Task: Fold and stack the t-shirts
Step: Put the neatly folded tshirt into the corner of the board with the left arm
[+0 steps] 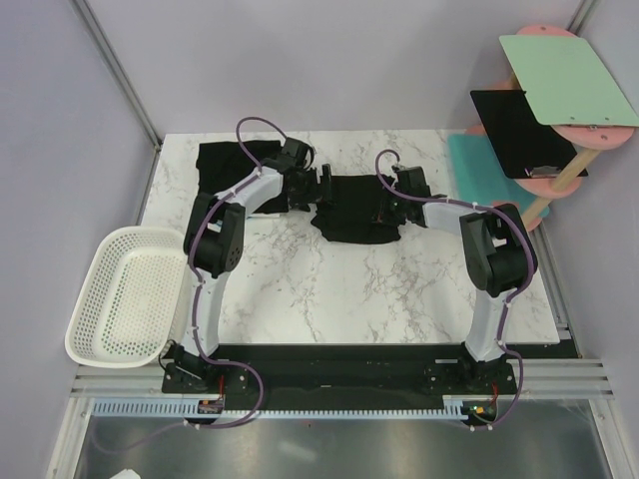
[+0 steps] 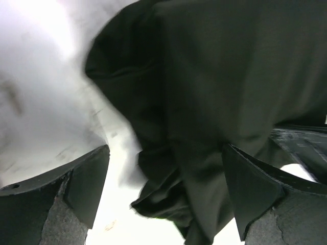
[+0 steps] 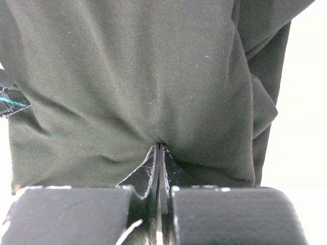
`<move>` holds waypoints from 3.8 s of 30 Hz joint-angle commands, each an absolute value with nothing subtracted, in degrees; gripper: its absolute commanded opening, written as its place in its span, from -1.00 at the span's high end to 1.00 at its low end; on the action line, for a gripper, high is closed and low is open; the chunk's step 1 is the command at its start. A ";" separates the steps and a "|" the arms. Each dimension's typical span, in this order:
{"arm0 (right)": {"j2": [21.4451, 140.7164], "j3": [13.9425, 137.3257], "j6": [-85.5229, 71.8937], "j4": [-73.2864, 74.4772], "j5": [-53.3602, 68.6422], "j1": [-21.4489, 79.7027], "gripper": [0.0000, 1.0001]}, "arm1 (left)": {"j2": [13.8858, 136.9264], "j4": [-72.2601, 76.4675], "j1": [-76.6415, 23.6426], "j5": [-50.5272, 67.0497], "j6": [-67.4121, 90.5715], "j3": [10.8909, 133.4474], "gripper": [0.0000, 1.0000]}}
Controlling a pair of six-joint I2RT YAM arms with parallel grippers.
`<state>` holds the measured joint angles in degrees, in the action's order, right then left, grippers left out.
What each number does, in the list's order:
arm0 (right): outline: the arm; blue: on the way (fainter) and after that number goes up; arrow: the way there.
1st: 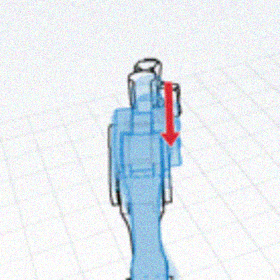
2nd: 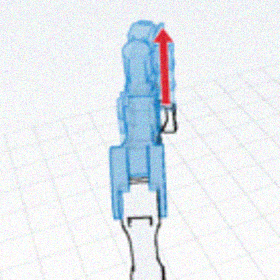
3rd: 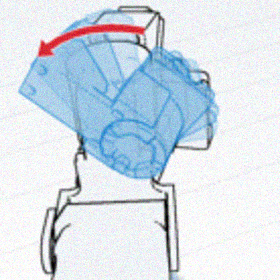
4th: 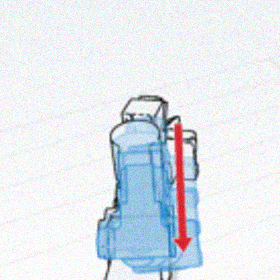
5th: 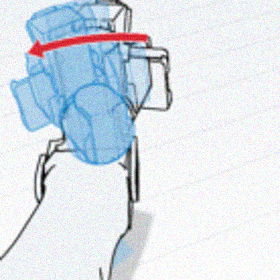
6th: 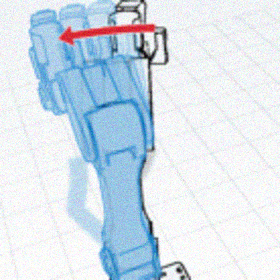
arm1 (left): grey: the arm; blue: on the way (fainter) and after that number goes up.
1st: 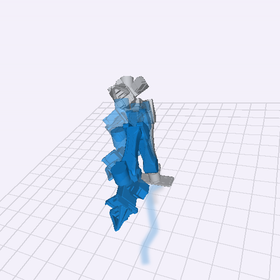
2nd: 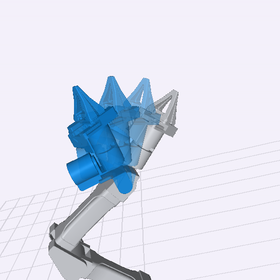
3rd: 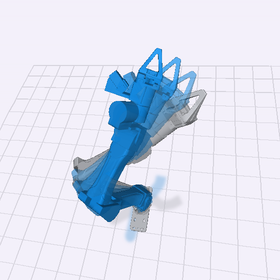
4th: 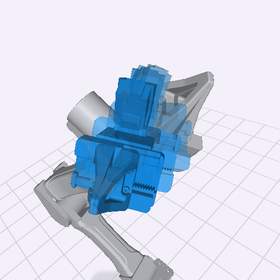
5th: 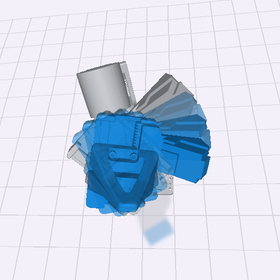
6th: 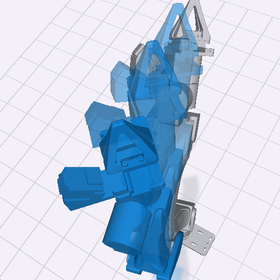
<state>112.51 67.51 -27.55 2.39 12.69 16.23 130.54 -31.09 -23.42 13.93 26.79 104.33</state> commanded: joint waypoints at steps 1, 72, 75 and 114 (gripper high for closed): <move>113.03 66.00 -25.49 6.94 9.05 15.47 1.00 | 132.36 -24.27 -24.08 21.79 31.63 98.63 -0.93; 92.28 45.53 -28.48 -7.03 13.71 13.36 -0.96 | 128.58 -60.91 3.58 34.89 6.86 140.45 0.96; 93.25 45.18 -28.92 -7.73 14.67 13.45 -0.96 | 129.46 -60.91 7.45 34.80 6.77 139.13 0.96; 109.49 75.48 -31.81 -9.92 14.67 28.56 -0.96 | 134.21 -63.11 9.58 26.28 7.47 134.38 0.96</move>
